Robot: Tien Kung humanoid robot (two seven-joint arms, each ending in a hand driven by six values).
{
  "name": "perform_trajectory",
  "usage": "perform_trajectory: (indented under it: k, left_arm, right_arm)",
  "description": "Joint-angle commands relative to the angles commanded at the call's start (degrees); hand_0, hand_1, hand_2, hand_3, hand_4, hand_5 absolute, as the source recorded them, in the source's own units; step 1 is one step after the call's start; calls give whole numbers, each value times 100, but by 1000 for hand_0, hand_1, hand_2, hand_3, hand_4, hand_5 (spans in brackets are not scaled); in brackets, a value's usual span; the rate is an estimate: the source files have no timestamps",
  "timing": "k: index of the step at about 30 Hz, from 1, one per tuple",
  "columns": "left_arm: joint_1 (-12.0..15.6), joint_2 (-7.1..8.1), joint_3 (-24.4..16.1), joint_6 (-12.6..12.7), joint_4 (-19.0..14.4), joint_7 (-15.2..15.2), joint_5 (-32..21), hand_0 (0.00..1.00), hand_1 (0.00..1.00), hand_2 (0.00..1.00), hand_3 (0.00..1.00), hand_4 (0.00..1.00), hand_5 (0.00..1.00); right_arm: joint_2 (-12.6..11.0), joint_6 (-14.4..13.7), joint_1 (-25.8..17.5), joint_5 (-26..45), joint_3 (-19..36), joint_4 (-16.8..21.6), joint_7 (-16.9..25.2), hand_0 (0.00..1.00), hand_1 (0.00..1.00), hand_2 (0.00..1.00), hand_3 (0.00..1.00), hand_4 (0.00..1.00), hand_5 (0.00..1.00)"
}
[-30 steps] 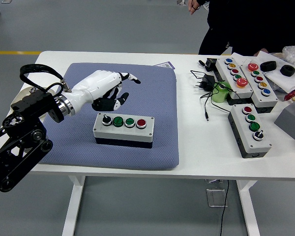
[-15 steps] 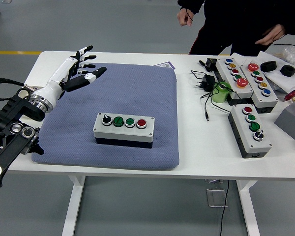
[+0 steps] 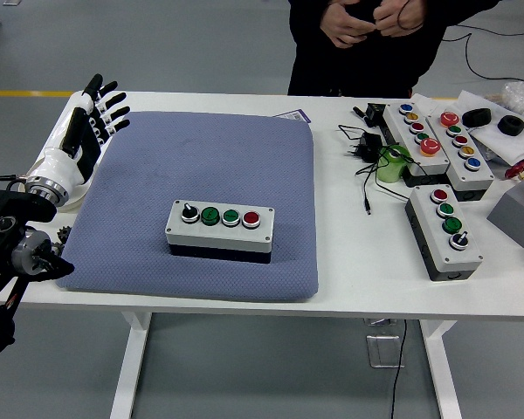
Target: Pick up the button,place it on the desk,press the button,press the button
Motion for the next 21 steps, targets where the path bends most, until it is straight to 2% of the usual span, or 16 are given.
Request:
perform_trajectory:
  k: [21]
  left_arm:
    - [-8,9,-29,68,53,98,57,849,876,915,908,776,998]
  right_arm:
    - [-6,3,6,-19,19,0,6,751,705,717,586,183,140]
